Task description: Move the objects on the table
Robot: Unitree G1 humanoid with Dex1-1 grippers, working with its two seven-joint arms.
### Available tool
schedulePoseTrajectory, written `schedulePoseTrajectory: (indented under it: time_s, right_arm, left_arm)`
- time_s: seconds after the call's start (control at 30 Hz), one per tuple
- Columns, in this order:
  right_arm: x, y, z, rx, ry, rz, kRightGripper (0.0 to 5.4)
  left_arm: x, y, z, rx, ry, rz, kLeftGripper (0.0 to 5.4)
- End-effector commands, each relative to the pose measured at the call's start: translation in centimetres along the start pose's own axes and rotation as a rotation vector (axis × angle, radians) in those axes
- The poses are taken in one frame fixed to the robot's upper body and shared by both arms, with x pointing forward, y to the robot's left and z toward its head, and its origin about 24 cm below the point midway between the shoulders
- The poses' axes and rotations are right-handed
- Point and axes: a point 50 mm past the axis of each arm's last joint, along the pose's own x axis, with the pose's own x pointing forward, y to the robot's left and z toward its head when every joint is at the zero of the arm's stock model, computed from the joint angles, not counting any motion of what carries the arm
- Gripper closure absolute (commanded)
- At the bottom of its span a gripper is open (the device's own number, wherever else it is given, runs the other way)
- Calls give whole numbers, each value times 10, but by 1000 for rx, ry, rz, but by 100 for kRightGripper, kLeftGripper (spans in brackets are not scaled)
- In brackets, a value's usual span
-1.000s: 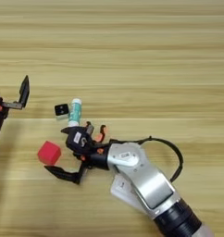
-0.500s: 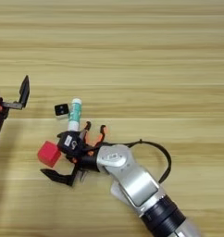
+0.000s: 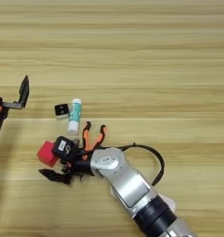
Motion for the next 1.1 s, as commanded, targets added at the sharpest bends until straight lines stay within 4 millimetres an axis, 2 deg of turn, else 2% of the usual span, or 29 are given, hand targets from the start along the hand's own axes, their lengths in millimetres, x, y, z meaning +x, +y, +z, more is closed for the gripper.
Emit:
schedulePoseTrajectory:
  time_s: [0.03,0.23,0.43,0.7,0.9,1.1]
  right_arm:
    - [1,-3,5,-24,-13,-7,229]
    - [0,-5,7,-26,-21,-13,306]
    - [-2,-7,10,-33,-32,-19,308]
    - [-13,-11,31,-51,-114,-39,308]
    - [-38,-23,44,-62,-167,-115,308]
    - [-79,-49,46,-43,-192,-269,308]
  left_arm:
    - [-1,-1,0,1,0,-7,0]
    - [-2,-1,1,1,0,-8,0]
    - [-2,-1,0,1,0,-8,0]
    - [-1,-1,-1,2,5,-8,0]
    - [-2,-2,-1,2,7,-8,0]
    - [-2,-1,-2,2,11,-5,0]
